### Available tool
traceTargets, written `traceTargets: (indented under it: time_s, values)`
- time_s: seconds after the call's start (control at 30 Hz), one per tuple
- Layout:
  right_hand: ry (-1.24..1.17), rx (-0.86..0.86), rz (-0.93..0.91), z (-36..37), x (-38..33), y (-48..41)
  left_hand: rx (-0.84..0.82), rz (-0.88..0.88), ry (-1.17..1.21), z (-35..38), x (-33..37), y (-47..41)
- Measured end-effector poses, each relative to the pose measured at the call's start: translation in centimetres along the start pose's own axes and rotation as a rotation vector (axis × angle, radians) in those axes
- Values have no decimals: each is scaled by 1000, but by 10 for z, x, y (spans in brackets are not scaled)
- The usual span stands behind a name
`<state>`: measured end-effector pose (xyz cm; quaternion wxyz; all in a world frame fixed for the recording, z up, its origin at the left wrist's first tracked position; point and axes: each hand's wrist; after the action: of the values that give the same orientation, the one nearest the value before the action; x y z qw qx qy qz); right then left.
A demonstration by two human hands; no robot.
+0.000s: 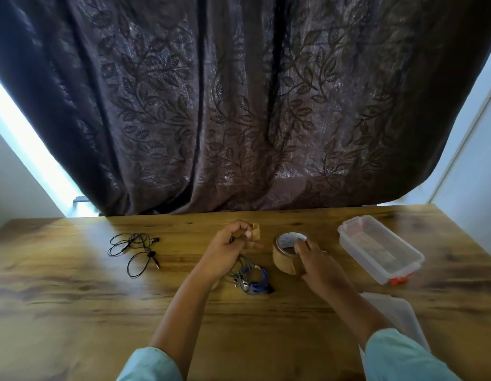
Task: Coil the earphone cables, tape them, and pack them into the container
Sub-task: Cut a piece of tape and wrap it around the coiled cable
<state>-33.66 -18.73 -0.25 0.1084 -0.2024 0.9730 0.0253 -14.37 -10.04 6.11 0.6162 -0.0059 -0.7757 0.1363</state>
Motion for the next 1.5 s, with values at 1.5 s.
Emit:
traceTargets:
  time_s: [1.5]
  values:
    - [-949, -492, -185, -25, -251, 0, 90, -131, -287, -190, -25, 65]
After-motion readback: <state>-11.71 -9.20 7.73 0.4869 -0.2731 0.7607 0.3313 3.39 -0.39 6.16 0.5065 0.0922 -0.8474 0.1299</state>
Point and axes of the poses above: each hand's wrist, its own y-axis away from the middle knuckle, its own z-axis out of the palm, x = y × z, and after that the axes turned 10 degrees about z, right-handed
